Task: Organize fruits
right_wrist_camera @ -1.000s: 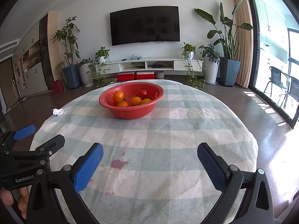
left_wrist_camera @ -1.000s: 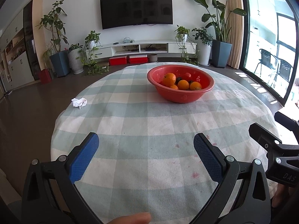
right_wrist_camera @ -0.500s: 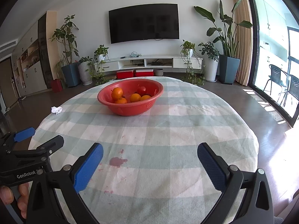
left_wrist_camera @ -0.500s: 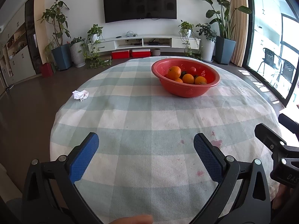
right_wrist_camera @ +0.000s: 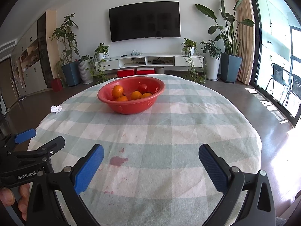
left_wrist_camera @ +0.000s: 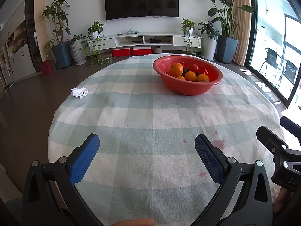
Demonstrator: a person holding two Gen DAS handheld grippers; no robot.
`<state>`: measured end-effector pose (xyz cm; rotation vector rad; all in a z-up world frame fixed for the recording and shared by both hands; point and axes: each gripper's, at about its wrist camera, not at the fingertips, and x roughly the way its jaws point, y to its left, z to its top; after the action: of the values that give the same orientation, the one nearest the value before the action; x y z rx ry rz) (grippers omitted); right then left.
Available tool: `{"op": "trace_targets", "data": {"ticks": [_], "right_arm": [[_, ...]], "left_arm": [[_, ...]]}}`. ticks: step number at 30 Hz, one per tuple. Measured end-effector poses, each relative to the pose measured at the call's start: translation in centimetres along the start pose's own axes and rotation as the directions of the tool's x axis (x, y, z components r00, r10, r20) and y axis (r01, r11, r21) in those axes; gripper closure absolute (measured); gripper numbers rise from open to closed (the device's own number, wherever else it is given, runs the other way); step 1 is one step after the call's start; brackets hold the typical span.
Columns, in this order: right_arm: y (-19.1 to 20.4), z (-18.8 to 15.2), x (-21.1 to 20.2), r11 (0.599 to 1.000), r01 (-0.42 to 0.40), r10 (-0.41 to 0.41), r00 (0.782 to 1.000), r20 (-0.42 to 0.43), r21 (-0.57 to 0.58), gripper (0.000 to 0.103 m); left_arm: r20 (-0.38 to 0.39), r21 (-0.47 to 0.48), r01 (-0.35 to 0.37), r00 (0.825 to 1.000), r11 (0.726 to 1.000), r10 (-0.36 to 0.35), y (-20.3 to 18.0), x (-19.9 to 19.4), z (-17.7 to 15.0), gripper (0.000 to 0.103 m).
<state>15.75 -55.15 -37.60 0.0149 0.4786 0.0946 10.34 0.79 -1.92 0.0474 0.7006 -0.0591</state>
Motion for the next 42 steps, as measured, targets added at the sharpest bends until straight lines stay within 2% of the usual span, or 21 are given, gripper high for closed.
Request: {"op": "trace_targets", "data": {"ticks": [13, 42], "right_arm": [[0.08, -0.19, 0.17, 1.000, 0.003, -0.003, 1.000, -0.016, 0.008, 0.000], [-0.08, -0.53, -0.17, 1.000, 0.002, -0.002, 0.999, -0.032, -0.001, 0.000]], "left_arm": [[-0.027, -0.005, -0.005, 1.000, 1.000, 0.005, -0.02, 0.84, -0.33, 0.000], [-0.022, 0.001, -0.005, 1.000, 1.000, 0.005, -0.16, 0.73, -0.26, 0.000]]}}
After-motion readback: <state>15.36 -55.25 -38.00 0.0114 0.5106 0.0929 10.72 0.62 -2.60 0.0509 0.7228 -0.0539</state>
